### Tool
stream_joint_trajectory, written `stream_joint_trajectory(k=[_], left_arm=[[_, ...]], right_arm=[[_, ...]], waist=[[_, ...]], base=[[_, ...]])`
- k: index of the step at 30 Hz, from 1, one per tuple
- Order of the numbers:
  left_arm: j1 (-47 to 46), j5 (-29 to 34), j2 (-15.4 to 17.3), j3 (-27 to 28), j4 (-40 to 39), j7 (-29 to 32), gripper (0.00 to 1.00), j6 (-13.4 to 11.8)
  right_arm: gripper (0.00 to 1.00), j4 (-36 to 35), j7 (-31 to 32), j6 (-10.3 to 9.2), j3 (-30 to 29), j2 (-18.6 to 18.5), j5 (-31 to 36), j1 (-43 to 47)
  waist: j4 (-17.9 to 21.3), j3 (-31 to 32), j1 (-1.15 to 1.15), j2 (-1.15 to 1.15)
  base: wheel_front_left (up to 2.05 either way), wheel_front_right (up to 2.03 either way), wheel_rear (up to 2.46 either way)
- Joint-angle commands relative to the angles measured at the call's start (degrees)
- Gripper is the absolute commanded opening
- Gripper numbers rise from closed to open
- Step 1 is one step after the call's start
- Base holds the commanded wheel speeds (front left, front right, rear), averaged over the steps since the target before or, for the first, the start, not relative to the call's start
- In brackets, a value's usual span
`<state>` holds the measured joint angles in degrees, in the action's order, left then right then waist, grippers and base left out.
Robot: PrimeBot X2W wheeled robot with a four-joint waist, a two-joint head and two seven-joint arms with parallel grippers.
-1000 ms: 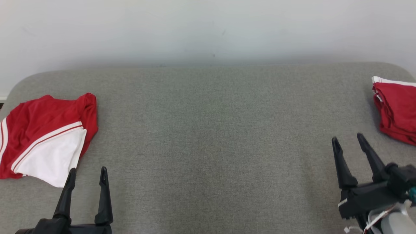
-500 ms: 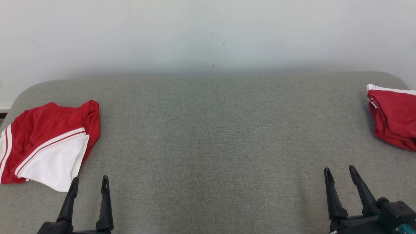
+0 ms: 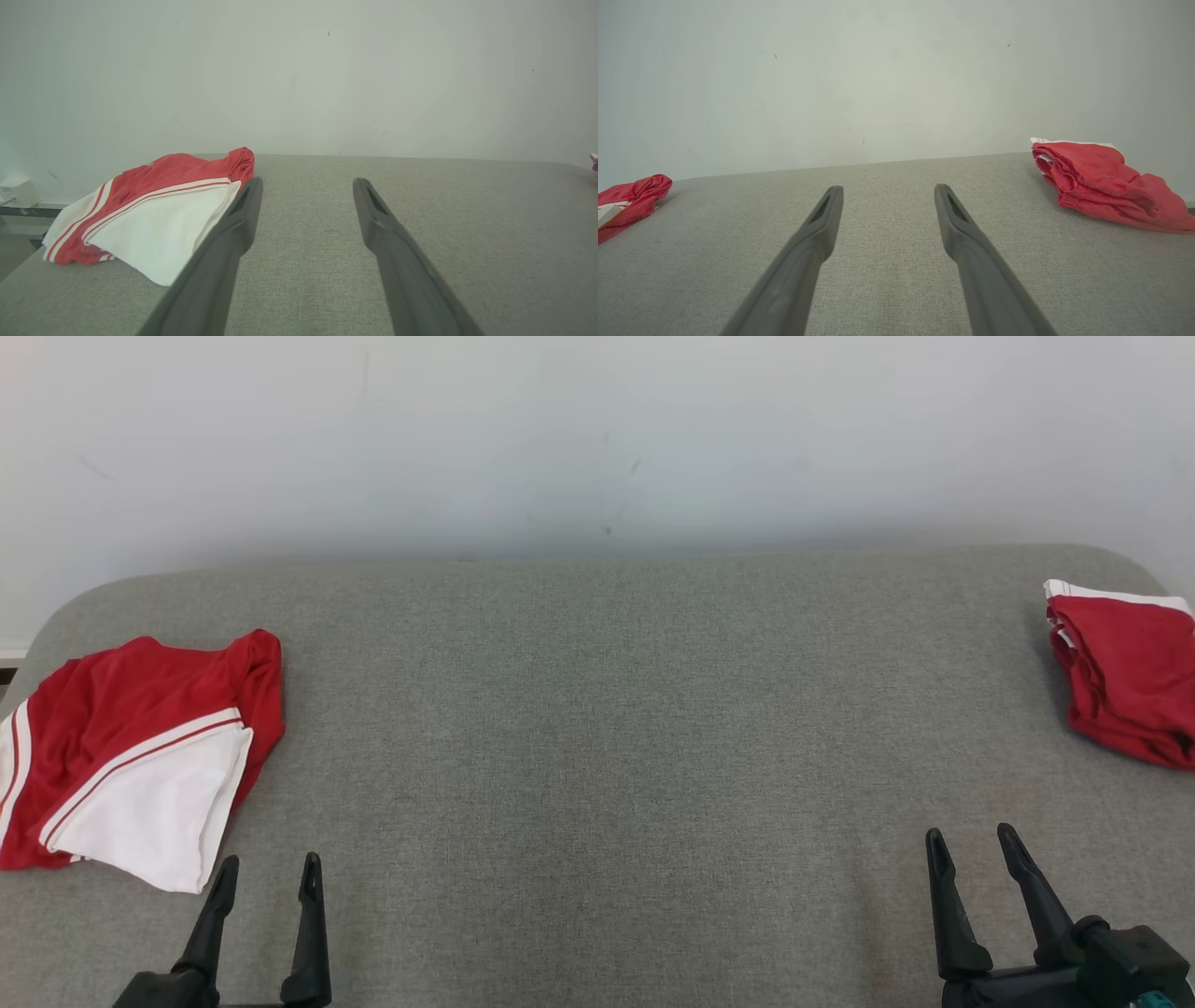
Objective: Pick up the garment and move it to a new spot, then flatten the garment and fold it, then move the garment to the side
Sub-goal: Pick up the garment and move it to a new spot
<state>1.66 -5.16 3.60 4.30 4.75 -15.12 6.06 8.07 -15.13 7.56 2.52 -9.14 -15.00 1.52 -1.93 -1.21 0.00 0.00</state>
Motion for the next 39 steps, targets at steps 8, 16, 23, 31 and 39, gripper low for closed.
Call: stream_joint_trajectory(k=[8, 16, 23, 31, 39], left_arm=[[-0.5, 0.5, 0.2, -0.1, 0.2, 0.0, 1.0, 0.3], [-1.2, 1.0, 0.1, -0.5, 0.6, 0.0, 1.0, 0.5], [-3.1, 1.3, 0.0, -0.9, 1.3, 0.0, 1.0, 0.2], [-3.6, 0.8, 0.0, -0.2, 2.5, 0.0, 1.0, -0.3], [-2.8, 0.4, 0.0, 1.0, 3.2, 0.0, 1.0, -1.0]], right_arm=[[1.0, 0.1, 0.0, -0.16, 0.0, 0.4, 0.2, 0.9], [1.0, 0.0, 0.0, -0.16, -0.1, 0.4, 0.0, 0.9], [1.0, 0.3, 0.0, -0.16, -0.3, 0.4, -0.4, 0.7], [1.0, 0.8, 0.0, -0.16, -0.2, 0.3, -0.2, 0.6], [1.0, 1.3, 0.0, -0.16, -0.1, -0.5, 0.1, -0.1]], waist=[[0.1, 0.0, 0.0, 0.0], [-1.1, -0.2, 0.0, 0.0], [-6.5, -0.5, 0.0, 0.0], [-15.8, -1.2, 0.0, 0.0], [-23.8, -1.7, 0.0, 0.0]], base=[[0.0, 0.0, 0.0], [0.0, 0.0, 0.0], [0.0, 0.0, 0.0], [0.0, 0.0, 0.0], [0.0, 0.0, 0.0]])
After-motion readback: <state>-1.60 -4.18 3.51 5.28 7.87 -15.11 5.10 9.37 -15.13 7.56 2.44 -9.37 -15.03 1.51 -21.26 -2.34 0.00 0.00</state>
